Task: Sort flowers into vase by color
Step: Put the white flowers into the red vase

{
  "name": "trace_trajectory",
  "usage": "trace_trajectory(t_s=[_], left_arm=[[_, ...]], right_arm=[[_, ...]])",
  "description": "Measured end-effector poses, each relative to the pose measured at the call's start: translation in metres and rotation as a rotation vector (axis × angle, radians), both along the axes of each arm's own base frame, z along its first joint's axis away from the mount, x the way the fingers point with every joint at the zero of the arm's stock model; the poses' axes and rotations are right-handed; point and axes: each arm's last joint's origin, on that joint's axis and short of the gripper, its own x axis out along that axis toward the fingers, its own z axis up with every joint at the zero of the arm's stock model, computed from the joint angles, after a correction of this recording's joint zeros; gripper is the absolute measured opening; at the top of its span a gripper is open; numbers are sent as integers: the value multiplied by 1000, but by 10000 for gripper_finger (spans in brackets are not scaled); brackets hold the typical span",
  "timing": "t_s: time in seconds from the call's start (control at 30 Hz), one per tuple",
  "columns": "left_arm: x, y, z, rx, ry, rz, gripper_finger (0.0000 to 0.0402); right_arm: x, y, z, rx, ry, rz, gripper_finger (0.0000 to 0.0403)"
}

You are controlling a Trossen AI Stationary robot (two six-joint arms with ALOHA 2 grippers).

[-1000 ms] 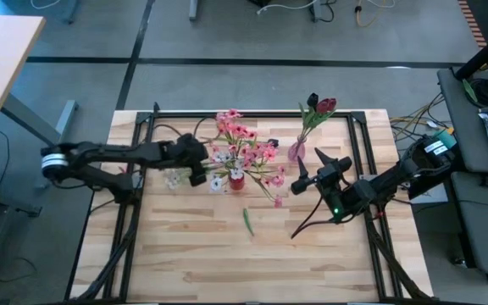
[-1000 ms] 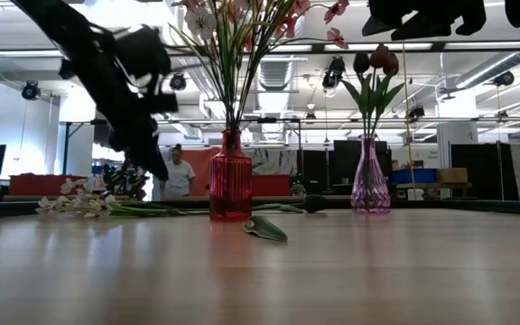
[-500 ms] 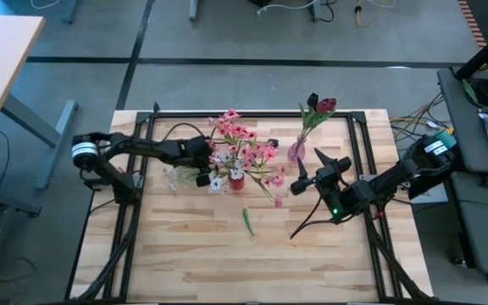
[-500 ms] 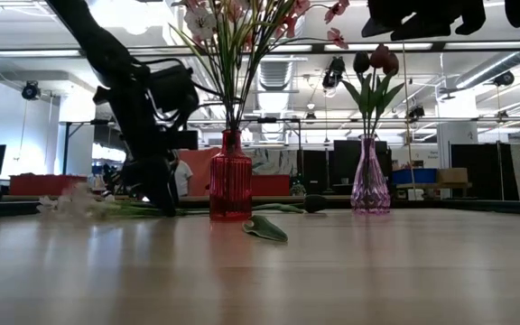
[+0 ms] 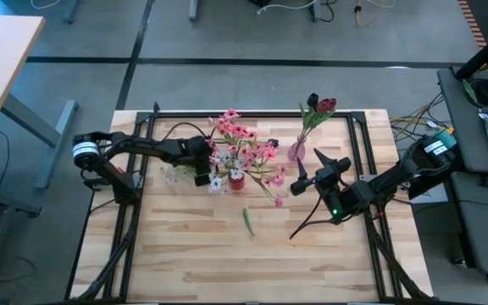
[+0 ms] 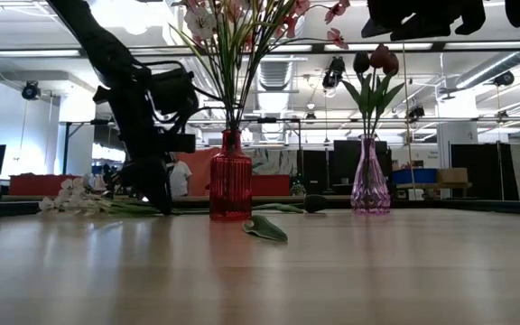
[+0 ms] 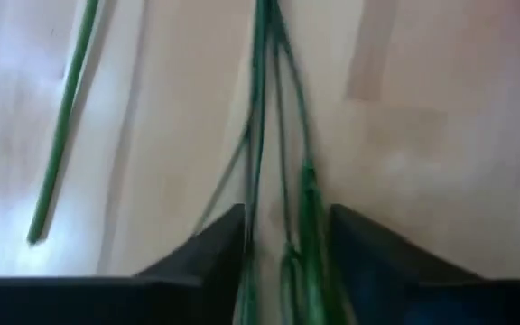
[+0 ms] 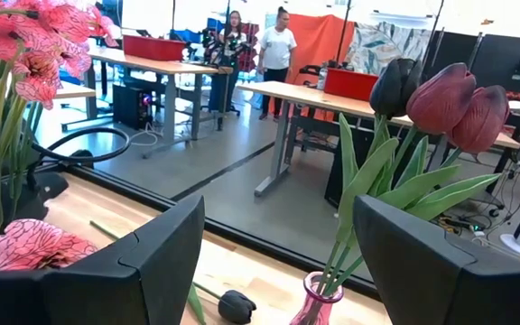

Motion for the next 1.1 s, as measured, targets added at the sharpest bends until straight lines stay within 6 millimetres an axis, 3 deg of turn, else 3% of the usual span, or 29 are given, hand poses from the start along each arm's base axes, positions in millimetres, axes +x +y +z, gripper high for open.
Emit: trace_trajectory(t_s=[0.17,0.37,0.5,0.83,1.1], left_arm=[[-1,0,1,1,1,12,19],[-2,-1,1,-3,-3,19,7],[-3,-2,12,-1,-44,41,2],[-32,-13,74,31,-244,119,0],[-75,-24,139,244,-557,305,0]], right_arm=[[0,1,0,0,1,6,274],[-1,4,0,-1,1,17,274],[-3,7,0,0,-1,31,274],[-5,13,0,6,-15,59,274],[-5,14,0,8,-22,63,274]])
